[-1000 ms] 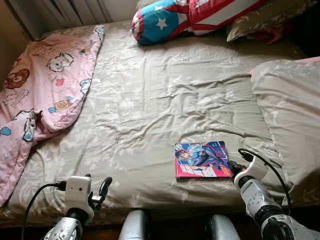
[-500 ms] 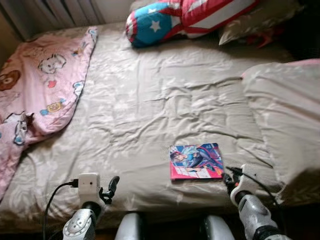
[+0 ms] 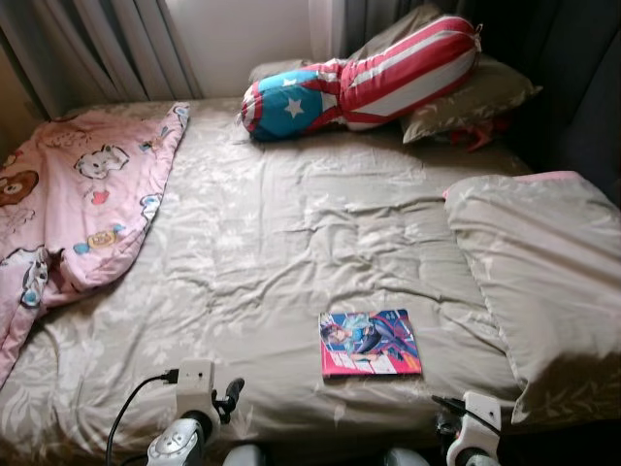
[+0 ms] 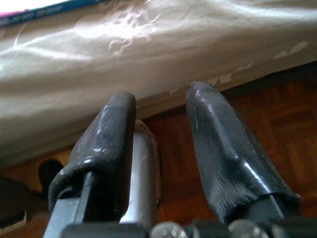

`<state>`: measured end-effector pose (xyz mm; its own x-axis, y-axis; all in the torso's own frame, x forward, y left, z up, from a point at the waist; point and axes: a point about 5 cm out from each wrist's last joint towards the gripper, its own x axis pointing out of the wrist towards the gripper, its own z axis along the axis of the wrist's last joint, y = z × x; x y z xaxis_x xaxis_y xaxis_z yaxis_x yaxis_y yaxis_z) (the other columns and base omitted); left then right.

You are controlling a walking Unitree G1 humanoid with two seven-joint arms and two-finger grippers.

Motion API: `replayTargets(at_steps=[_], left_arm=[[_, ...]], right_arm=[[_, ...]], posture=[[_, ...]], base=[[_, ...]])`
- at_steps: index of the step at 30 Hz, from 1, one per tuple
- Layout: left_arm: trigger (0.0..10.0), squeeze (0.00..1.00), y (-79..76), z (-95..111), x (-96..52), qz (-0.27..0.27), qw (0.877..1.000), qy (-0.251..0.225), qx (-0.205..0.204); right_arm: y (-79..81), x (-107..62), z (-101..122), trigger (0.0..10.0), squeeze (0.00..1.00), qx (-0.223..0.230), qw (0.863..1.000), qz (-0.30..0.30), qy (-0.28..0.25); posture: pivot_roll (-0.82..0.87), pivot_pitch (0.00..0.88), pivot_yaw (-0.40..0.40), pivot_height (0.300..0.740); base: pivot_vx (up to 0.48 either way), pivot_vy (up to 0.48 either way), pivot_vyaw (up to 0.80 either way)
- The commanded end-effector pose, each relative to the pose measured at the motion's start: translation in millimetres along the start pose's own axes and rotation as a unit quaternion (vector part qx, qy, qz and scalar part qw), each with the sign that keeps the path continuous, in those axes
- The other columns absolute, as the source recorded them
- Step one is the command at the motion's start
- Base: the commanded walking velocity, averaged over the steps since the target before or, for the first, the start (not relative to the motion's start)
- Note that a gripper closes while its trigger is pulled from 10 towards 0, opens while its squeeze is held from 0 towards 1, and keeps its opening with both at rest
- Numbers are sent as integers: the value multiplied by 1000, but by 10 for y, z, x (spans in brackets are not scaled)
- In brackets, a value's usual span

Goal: Clean up the room

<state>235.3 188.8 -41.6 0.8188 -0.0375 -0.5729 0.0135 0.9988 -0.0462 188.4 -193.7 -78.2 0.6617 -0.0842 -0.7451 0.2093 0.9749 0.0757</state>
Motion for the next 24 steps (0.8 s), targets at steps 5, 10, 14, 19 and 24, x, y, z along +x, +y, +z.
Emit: replayTargets(at_steps=[5, 10, 14, 19, 24], left_arm=[[10000, 0, -31, -337, -61, 16, 996, 85, 19], [10000, 0, 25, -424, -102, 33, 994, 103, 26], [10000, 0, 103, -453, -127, 42, 993, 111, 20], [10000, 0, 207, -527, -179, 68, 989, 129, 16], [10000, 0, 240, -556, -202, 81, 988, 133, 7]], right_arm=[[-1, -24, -149, 10000, 0, -38, 998, -9, 45], [-22, -43, -197, 10000, 0, -40, 998, 4, 52], [-130, -80, -278, 10000, 0, -45, 997, -4, 68], [-204, -108, -332, 10000, 0, -56, 995, -8, 77], [-85, -100, -351, 10000, 0, -60, 995, -1, 73]], posture=[[-43, 0, -4, 731], [-46, 0, -13, 736], [-36, 0, -16, 736], [-41, 0, -11, 736], [-46, 0, -5, 736]], base=[[0, 0, 0], [0, 0, 0], [0, 0, 0], [0, 0, 0], [0, 0, 160]])
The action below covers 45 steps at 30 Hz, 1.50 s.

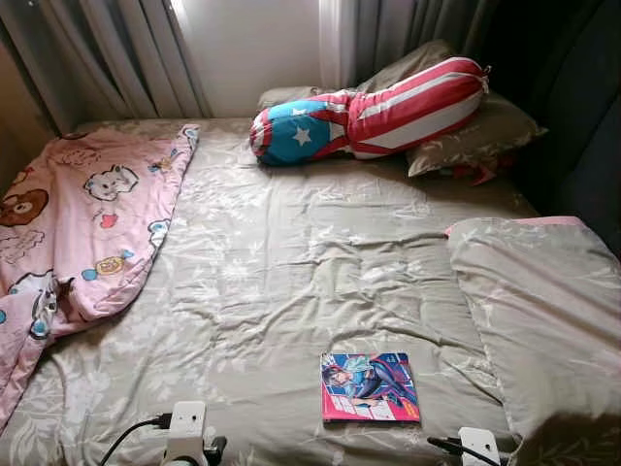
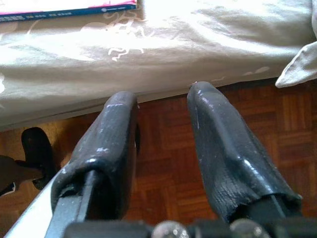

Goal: Clean up the room

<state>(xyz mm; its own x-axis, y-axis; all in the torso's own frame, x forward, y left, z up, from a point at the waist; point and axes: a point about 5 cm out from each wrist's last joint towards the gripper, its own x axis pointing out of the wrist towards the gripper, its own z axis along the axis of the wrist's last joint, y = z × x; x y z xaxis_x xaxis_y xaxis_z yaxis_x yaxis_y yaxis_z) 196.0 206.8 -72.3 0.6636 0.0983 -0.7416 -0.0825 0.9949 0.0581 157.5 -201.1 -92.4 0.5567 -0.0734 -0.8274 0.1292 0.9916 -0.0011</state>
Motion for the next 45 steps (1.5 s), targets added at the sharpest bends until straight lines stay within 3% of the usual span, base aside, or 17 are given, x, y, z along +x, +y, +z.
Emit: replayTargets(at_steps=[1, 15, 20, 35, 45], left_arm=[[10000, 0, 57, -97, -23, 13, 1000, 20, 1], [10000, 0, 36, -105, -22, 14, 999, 24, 17], [10000, 0, 31, -109, -23, 13, 999, 24, 22], [10000, 0, -5, -149, -30, 4, 999, 31, 32], [10000, 0, 9, -180, -37, 4, 999, 40, 36]], right_arm=[[102, 1, -45, 10000, 0, -6, 1000, 6, 7], [87, -46, -237, 10000, 0, -9, 1000, 4, 30], [79, -63, -301, 10000, 0, -4, 999, 1, 39], [101, -42, -217, 10000, 0, 2, 1000, 3, 22], [105, -44, -232, 10000, 0, -1, 1000, 3, 26]], posture=[[-40, 0, -4, 736], [-34, 0, -1, 736], [-34, 0, -1, 736], [-33, 0, 1, 736], [-32, 0, 4, 736]], base=[[0, 0, 800], [0, 0, 789], [0, 0, 0], [0, 0, 0], [0, 456, 0]])
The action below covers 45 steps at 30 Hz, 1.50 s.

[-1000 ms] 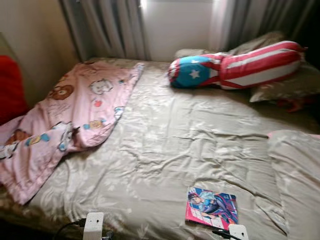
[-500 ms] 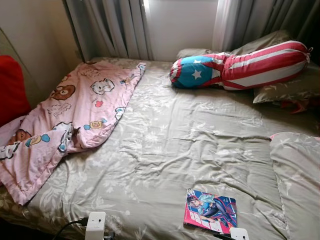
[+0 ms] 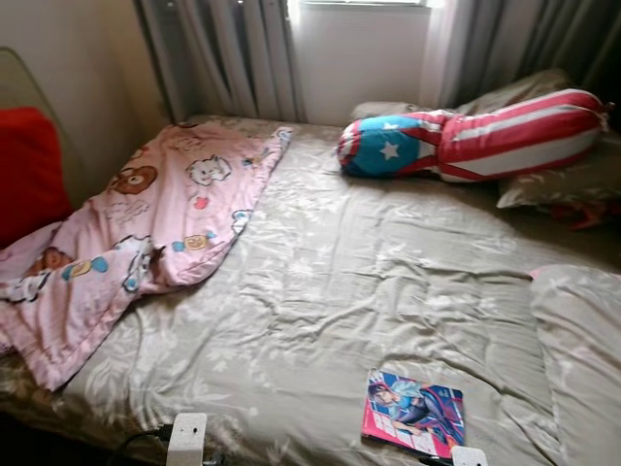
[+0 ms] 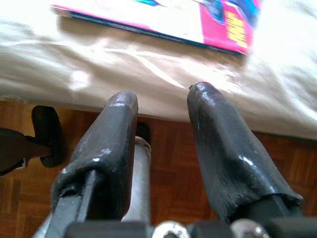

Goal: Clean up the room

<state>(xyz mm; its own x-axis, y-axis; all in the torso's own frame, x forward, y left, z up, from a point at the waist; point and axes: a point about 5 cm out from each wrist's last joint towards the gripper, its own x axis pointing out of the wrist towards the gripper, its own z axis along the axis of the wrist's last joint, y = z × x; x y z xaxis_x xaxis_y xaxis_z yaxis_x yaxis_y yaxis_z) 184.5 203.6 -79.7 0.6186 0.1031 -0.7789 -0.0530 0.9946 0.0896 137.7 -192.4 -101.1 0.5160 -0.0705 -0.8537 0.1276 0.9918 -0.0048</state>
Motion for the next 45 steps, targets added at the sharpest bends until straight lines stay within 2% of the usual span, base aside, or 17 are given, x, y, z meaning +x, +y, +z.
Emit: replayTargets(at_steps=[1, 17, 45], left_arm=[[10000, 0, 33, -47, -9, 2, 1000, 11, 16], [10000, 0, 72, -88, -20, 6, 1000, 19, 17], [10000, 0, 69, -57, -12, 7, 1000, 16, 14]], right_arm=[[44, 1, -14, 10000, 0, -1, 1000, 5, 3], [58, 4, -10, 10000, 0, -22, 1000, 8, 6], [61, 9, 9, 10000, 0, -8, 1000, 6, 4]], posture=[[-32, 0, 4, 736], [-31, 0, 6, 736], [-27, 0, 4, 736]], base=[[0, 480, 0], [0, 480, 30], [0, 480, 40]])
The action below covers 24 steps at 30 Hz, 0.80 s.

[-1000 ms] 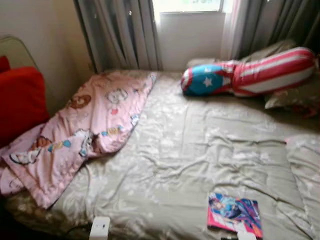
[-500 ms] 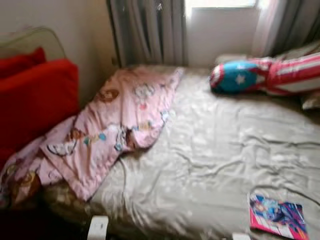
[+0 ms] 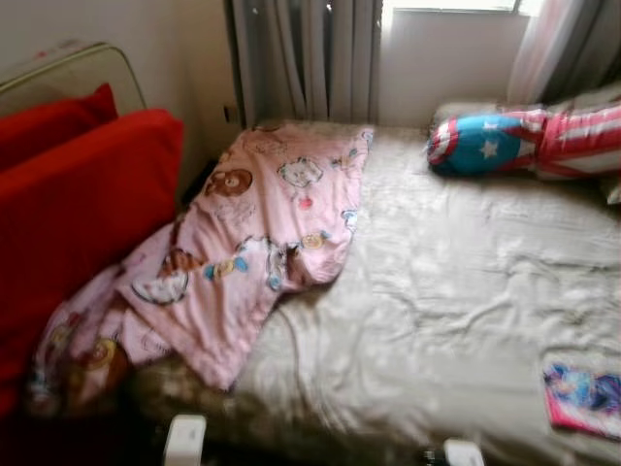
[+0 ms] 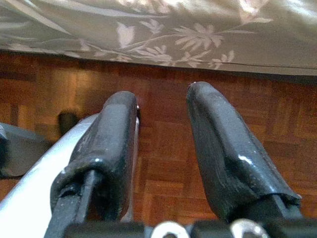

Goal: Clean up the room

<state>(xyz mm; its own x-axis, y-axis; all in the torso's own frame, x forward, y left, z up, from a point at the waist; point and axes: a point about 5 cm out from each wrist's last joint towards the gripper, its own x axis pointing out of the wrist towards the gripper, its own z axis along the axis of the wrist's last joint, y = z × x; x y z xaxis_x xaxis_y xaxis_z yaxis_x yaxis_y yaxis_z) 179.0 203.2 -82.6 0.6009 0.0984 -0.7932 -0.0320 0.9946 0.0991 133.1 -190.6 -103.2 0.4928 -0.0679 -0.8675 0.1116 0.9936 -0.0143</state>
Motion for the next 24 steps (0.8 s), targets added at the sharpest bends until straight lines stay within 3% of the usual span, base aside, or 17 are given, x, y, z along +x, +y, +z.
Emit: replayTargets(at_steps=[1, 11, 17, 24], left_arm=[[10000, 0, 72, 2, -1, 10, 1000, 5, 3], [10000, 0, 64, 24, 3, 10, 1000, -1, -2], [10000, 0, 74, 28, 2, 11, 1000, -3, 1], [10000, 0, 80, 24, 0, 11, 1000, -5, -1]], right_arm=[[48, 14, 62, 10000, 0, 2, 1000, 6, -10], [49, 15, 70, 10000, 0, 0, 1000, 6, -10], [53, 16, 73, 10000, 0, -8, 1000, 9, -9], [55, 15, 68, 10000, 0, -13, 1000, 12, -10]], posture=[[-27, 0, 4, 736], [-28, 8, 3, 736], [-26, 13, 2, 736], [-31, 8, 5, 736]], base=[[0, 480, 0], [0, 422, 0], [0, 0, 0], [0, 0, 691]])
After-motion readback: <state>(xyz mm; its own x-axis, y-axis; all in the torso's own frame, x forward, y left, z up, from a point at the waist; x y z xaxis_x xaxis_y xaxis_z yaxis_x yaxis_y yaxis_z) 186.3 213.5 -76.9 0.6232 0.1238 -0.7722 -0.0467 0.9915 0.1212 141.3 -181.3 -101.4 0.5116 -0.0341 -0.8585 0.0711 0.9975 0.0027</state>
